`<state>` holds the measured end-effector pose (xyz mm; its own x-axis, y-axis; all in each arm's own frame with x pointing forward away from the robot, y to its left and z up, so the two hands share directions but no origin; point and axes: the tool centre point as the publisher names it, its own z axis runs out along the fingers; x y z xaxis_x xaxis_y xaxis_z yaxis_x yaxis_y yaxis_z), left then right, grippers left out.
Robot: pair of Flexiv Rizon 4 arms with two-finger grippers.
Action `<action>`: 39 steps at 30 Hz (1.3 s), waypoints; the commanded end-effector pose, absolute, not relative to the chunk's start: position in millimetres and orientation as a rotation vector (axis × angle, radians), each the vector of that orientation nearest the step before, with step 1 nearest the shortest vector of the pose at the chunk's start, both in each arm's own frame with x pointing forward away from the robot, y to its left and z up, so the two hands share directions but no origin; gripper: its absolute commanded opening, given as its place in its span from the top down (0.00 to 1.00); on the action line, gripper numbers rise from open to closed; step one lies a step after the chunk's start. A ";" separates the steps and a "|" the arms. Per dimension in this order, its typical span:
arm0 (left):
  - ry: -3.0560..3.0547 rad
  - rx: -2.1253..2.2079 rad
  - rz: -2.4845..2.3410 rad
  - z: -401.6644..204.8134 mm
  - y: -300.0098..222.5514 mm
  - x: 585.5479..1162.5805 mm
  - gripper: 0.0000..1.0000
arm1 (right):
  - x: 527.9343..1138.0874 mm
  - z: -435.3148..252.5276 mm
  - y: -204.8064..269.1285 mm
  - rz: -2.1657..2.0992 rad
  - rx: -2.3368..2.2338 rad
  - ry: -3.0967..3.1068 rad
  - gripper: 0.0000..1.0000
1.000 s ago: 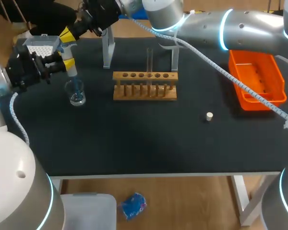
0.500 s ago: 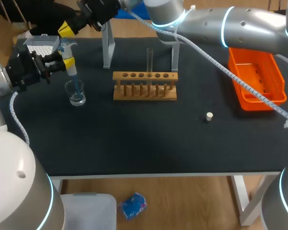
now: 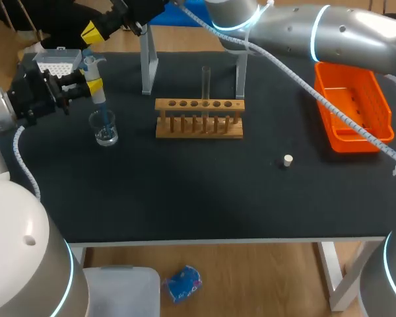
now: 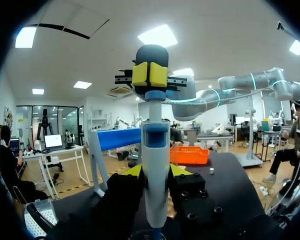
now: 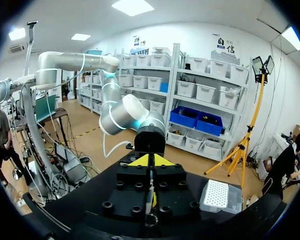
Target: Invert the test tube, pick up the pipette, mount the tip to pipette, aspirate from beaker and dispense into the tube, eject the tip, return the pipette, and cap with the stopper.
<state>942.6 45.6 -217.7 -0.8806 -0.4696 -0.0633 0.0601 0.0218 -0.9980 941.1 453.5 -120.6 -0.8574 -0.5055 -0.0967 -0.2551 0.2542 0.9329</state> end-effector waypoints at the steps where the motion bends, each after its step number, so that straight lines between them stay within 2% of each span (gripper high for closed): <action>1: 1.929 -0.419 -1.915 -217.1 45.4 942.2 1.00 | 930.1 -113.2 427.9 -1.641 0.667 -2.361 0.00; 17: 1.929 -0.419 -1.915 -217.1 45.4 942.2 1.00 | 926.1 -123.3 334.9 -1.657 0.519 -2.524 0.00; 39: 1.929 -0.419 -1.915 -217.1 45.4 942.2 1.00 | 926.1 -123.3 334.9 -1.657 0.519 -2.524 0.00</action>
<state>942.5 45.6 -217.7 -0.8806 -0.4697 -0.0631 0.0599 0.0218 -0.9980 926.4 335.6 -123.9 -0.9397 -0.3205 -0.1194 -0.2363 0.3560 0.9041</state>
